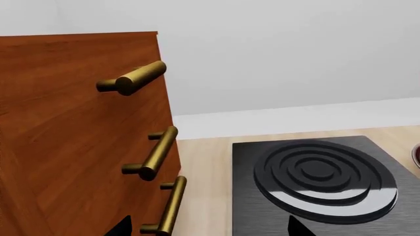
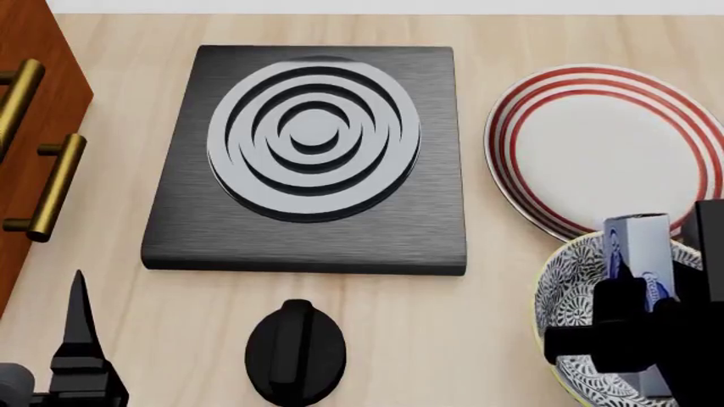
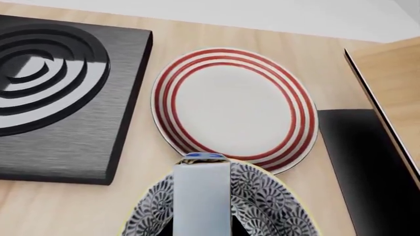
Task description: Pick up the cream cheese and put it in the bowl.
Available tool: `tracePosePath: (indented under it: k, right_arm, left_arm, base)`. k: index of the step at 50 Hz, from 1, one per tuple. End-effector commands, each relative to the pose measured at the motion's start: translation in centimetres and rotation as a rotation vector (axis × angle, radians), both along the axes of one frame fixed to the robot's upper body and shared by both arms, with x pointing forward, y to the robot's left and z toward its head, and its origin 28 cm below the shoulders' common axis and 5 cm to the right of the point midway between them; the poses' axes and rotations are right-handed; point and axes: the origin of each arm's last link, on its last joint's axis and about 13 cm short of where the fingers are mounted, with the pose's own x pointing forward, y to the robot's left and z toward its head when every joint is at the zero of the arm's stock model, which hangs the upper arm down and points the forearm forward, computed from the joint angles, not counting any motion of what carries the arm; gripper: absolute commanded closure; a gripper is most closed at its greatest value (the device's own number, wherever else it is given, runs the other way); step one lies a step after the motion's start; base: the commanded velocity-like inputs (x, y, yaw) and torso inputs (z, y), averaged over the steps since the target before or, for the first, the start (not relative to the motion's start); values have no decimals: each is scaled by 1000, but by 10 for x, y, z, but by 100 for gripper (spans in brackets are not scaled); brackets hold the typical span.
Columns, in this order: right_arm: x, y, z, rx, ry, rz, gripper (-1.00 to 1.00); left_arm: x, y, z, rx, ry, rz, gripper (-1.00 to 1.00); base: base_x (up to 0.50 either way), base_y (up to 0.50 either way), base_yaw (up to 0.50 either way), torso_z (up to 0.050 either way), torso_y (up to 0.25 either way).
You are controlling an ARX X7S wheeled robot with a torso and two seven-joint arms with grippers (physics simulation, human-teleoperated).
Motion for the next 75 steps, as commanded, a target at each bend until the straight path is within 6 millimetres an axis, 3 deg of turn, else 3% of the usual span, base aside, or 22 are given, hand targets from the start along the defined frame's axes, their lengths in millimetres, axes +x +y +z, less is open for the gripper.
tracePosePath:
  k: [1, 75]
  right_arm:
    - [4, -3, 3, -10, -26, -9, 100]
    - [27, -9, -26, 16, 30, -25, 100]
  left_arm:
    - [0, 0, 0, 0, 0, 0, -100]
    - [0, 0, -2, 3, 1, -5, -100]
  base:
    - [0, 0, 0, 0, 0]
    - [0, 0, 0, 0, 0]
